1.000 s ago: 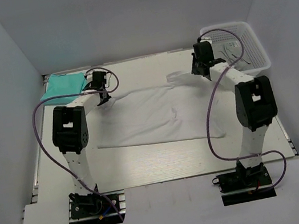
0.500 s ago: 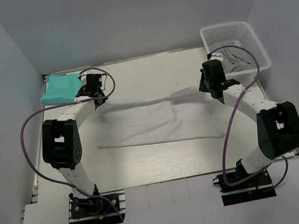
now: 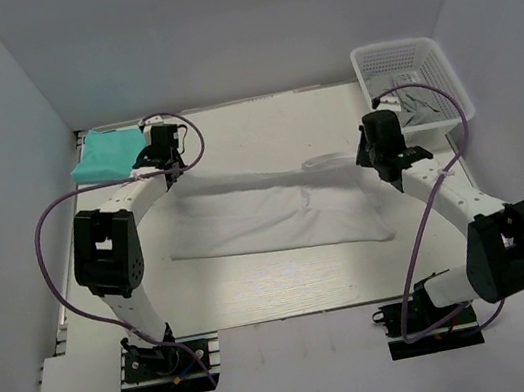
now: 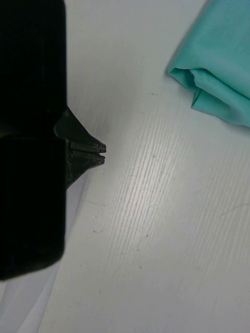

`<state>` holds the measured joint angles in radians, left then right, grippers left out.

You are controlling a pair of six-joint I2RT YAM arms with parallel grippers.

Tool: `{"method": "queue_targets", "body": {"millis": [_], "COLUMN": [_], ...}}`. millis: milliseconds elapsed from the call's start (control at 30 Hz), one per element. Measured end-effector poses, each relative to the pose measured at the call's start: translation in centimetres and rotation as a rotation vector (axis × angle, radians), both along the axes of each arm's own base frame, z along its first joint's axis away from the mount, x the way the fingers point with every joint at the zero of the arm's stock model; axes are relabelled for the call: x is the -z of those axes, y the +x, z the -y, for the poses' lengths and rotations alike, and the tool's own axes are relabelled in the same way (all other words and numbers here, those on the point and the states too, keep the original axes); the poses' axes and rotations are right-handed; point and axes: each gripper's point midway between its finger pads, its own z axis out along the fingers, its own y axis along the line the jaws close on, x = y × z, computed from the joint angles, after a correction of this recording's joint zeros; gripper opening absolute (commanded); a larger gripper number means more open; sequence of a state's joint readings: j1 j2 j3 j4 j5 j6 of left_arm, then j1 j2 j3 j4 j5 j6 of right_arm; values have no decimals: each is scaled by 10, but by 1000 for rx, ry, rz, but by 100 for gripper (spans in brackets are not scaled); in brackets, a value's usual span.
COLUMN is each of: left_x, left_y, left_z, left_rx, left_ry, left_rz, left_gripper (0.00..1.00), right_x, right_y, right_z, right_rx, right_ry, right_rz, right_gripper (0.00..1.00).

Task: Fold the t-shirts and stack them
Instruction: Fold the other side of the tshirt into a rectangle

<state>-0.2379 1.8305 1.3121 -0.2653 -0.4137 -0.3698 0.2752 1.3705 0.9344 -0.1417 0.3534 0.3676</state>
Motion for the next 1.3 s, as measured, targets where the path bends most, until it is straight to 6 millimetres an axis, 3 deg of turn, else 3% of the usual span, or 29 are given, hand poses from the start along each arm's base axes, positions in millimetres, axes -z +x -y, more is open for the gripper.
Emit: {"method": "queue_targets", "body": {"millis": [333,600,733,767,833,867,900,933,1000,1067,1100,1167,1300], "left_x": [17,26,33,35,39,40,42,44,45,41,38,31,22], "left_y": [-24,-39,-47,-50,-59,-64,-72,-81,-92,-99,-99,-99,-90], "left_z": [-8,-15,-16,-18,-23,-27,-31,-37,-48,-58,-60,-63,-48], "left_rx": [-8,-35,-60,-77,-121,-148,-176,-216,-294,-369,-389,-418,-358], "left_ry": [39,60,57,58,68,78,91,112,141,171,180,183,103], "left_rz": [-50,-84,-109,-119,-146,-158,-181,-211,-247,-281,-285,-284,-265], "left_gripper": [0,0,0,0,21,40,83,100,100,100,100,100,100], "right_x": [8,53,61,63,70,76,83,91,101,105,103,94,62], "right_y": [-31,-81,-93,-95,-100,-104,-110,-117,-130,-139,-142,-142,-129], "right_z": [2,3,0,-1,-5,-5,-4,-3,2,5,5,4,-11], "right_rx": [-4,1,0,-5,-10,-8,-4,6,33,47,50,44,-28], "right_ry": [31,88,121,129,146,149,150,149,142,135,137,156,223], "right_rz": [-29,-144,-164,-170,-192,-206,-229,-258,-310,-346,-347,-319,-206], "right_gripper": [0,0,0,5,12,16,27,36,54,64,77,90,90]}}
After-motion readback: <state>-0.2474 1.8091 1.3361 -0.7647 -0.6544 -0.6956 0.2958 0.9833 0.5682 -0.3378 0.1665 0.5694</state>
